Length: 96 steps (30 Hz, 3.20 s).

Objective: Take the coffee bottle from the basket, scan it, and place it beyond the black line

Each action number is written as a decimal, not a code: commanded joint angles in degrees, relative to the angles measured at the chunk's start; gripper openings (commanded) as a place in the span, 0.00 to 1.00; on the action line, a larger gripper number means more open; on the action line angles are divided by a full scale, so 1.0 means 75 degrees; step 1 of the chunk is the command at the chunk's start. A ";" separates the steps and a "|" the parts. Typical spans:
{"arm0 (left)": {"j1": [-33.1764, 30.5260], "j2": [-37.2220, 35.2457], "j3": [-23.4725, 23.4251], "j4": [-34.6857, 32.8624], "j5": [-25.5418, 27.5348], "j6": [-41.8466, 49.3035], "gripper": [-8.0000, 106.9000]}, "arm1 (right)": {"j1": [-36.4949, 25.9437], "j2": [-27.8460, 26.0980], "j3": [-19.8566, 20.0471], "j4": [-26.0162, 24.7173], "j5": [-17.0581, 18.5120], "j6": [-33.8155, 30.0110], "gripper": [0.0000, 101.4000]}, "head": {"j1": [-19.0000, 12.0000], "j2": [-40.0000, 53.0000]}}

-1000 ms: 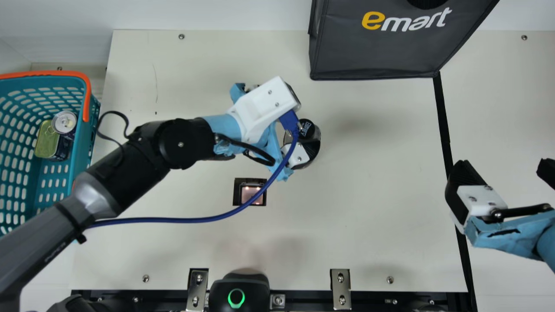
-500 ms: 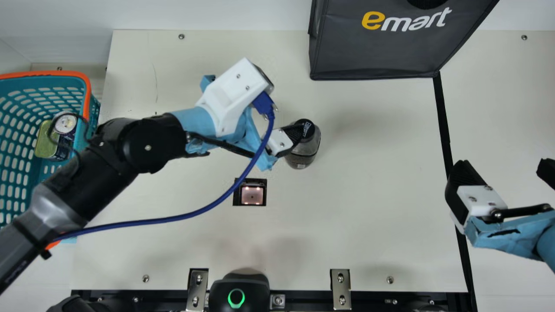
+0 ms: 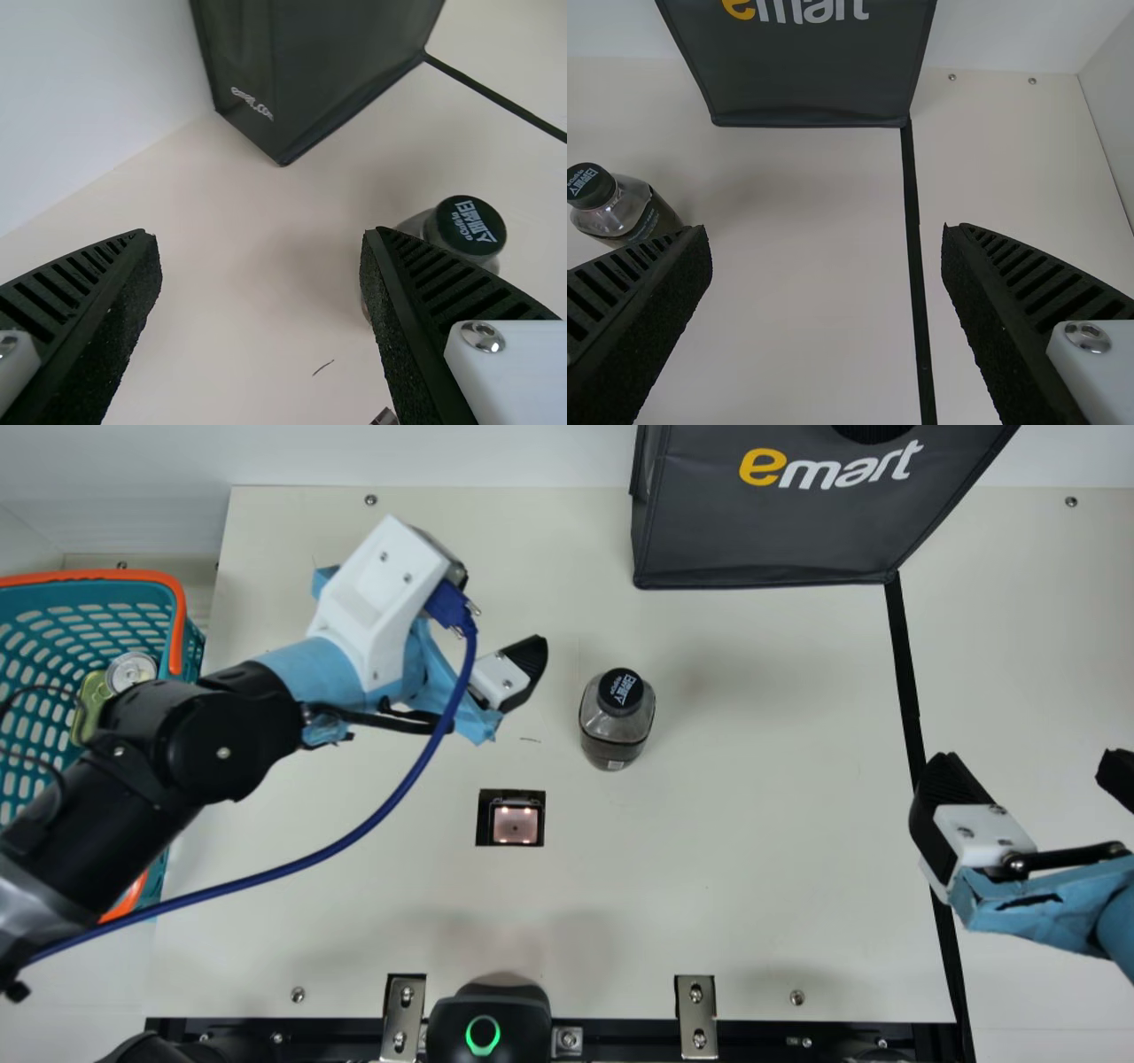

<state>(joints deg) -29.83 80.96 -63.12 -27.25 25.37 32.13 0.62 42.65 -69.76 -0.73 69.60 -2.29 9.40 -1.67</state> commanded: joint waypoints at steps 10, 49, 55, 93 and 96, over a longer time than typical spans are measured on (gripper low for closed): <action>0.1158 -0.0376 0.0224 -0.0284 0.0191 0.0397 0.85 | 0.0000 0.0000 0.0000 0.0000 0.0005 0.0000 0.90 | -0.0198 0.0012; 0.3939 -0.1245 0.0473 -0.0702 0.0197 0.1709 0.85 | 0.0000 0.0000 0.0000 0.0000 -0.0002 0.0000 0.90 | -0.0198 0.0012; 0.4253 -0.1474 0.0467 -0.0750 0.0307 0.1733 0.85 | 0.0000 0.0000 0.0000 0.0000 -0.0002 0.0000 0.90 | -0.0198 0.0012; 0.4989 -0.3575 0.1477 -0.0570 0.1007 0.1420 0.85 | 0.0000 0.0000 0.0000 0.0000 -0.0004 0.0000 0.90 | -0.0198 0.0012; 0.4991 -0.3736 0.1602 -0.0487 0.1066 0.1306 0.85 | 0.0000 0.0000 0.0000 0.0000 -0.0004 0.0000 0.90 | -0.0198 0.0012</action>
<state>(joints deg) 7.54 53.25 -51.41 -31.10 33.21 42.24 0.62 42.65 -69.76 -0.73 69.57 -2.29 9.49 -1.67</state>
